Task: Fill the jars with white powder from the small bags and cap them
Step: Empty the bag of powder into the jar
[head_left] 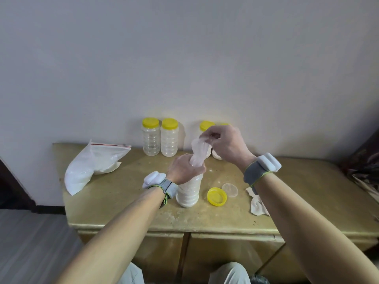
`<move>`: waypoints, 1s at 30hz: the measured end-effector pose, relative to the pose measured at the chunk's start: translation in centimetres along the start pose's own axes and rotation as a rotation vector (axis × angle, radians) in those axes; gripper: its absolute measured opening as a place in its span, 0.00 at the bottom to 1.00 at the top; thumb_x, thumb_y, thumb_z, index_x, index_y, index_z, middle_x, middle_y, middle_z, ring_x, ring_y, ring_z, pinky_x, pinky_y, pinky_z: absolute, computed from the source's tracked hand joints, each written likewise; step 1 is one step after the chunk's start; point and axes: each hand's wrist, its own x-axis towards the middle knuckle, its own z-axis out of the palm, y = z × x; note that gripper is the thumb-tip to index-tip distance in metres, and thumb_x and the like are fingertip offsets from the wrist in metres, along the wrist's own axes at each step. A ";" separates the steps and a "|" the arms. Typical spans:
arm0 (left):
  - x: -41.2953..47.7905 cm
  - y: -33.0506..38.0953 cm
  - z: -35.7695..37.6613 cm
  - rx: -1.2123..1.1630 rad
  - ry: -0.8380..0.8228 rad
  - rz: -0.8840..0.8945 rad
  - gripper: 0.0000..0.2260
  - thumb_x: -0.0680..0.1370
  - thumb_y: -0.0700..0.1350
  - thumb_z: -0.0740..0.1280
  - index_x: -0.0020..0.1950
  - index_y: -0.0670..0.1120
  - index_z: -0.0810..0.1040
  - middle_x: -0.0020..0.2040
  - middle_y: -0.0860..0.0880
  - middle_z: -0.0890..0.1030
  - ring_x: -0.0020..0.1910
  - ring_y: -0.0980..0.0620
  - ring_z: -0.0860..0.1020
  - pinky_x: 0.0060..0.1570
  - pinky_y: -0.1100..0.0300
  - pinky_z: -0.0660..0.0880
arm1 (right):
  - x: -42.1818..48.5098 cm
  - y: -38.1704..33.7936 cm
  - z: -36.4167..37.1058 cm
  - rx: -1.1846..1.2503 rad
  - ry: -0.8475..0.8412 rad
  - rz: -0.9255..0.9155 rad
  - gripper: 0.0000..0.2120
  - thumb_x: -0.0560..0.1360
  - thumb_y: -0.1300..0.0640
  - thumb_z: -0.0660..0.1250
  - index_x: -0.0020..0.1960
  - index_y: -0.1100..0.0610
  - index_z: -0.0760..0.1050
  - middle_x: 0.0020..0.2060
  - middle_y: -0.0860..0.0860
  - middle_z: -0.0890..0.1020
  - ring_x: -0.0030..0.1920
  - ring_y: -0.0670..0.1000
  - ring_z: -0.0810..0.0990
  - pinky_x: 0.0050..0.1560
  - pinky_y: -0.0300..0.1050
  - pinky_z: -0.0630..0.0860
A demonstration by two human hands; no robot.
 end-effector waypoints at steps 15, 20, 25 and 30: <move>0.1 -0.3 -0.1 0.010 -0.013 0.011 0.06 0.72 0.55 0.71 0.47 0.57 0.82 0.50 0.52 0.82 0.52 0.51 0.79 0.55 0.53 0.76 | -0.2 -0.1 -0.5 0.069 -0.009 0.057 0.06 0.75 0.58 0.71 0.41 0.50 0.81 0.32 0.43 0.80 0.32 0.44 0.78 0.36 0.33 0.72; 0.0 -0.2 -0.1 0.002 -0.011 0.005 0.06 0.73 0.54 0.71 0.48 0.56 0.82 0.50 0.52 0.82 0.52 0.51 0.79 0.55 0.53 0.75 | -0.3 -0.3 -0.3 0.085 0.176 0.000 0.18 0.73 0.67 0.64 0.41 0.43 0.81 0.43 0.46 0.82 0.42 0.44 0.80 0.46 0.34 0.73; 0.1 -0.3 -0.1 0.031 -0.021 0.012 0.08 0.73 0.55 0.71 0.50 0.56 0.82 0.51 0.52 0.82 0.52 0.51 0.79 0.55 0.53 0.75 | -0.5 -0.4 -0.3 -0.003 -0.031 0.014 0.16 0.73 0.66 0.64 0.44 0.47 0.84 0.38 0.42 0.83 0.40 0.35 0.78 0.43 0.29 0.71; 0.2 -0.4 -0.2 0.054 -0.022 0.006 0.09 0.73 0.56 0.71 0.50 0.56 0.82 0.51 0.52 0.82 0.52 0.51 0.79 0.53 0.55 0.74 | -0.4 -0.6 -0.4 -0.005 -0.049 0.013 0.15 0.73 0.65 0.65 0.44 0.47 0.84 0.39 0.41 0.84 0.41 0.41 0.79 0.42 0.26 0.72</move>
